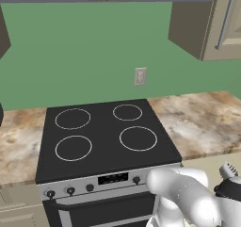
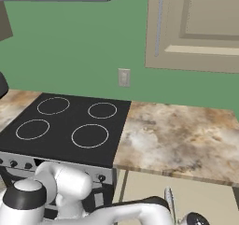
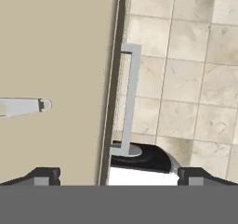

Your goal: Take the tongs from the drawer on the right and place them on the dining counter next to the tray containing the kebab skewer.

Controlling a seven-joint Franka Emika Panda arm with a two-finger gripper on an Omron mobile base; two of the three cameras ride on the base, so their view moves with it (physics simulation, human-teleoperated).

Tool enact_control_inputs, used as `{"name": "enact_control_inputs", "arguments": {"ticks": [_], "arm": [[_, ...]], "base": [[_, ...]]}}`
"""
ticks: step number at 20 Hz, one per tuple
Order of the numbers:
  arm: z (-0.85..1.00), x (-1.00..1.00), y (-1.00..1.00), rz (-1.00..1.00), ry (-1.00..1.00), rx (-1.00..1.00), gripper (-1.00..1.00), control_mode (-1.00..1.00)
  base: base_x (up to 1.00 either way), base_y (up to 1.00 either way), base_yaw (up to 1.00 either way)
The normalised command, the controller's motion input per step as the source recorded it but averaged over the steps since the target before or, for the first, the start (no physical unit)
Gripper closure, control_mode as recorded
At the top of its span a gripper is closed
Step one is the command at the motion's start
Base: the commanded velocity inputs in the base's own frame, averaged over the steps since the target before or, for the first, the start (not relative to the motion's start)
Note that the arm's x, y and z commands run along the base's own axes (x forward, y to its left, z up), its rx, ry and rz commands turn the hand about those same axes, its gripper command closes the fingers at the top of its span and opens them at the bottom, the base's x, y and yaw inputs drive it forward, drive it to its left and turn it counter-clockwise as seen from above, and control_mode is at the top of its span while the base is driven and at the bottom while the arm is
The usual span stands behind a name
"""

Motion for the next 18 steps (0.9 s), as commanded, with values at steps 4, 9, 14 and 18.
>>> {"name": "enact_control_inputs", "arguments": {"ticks": [4,9,14,18], "arm": [[1.00,-0.92,0.01,-0.27,0.01,0.17,-1.00,-1.00],[1.00,-0.77,0.23,-0.22,0.01,0.08,-1.00,-1.00],[1.00,-0.18,0.48,-0.11,0.23,0.00,-1.00,-1.00],[1.00,0.03,0.77,0.00,0.22,-0.01,-1.00,-1.00]], "base": [[0.00,0.00,0.00],[0.00,0.00,0.00],[0.00,0.00,0.00],[0.00,0.00,0.00]]}}
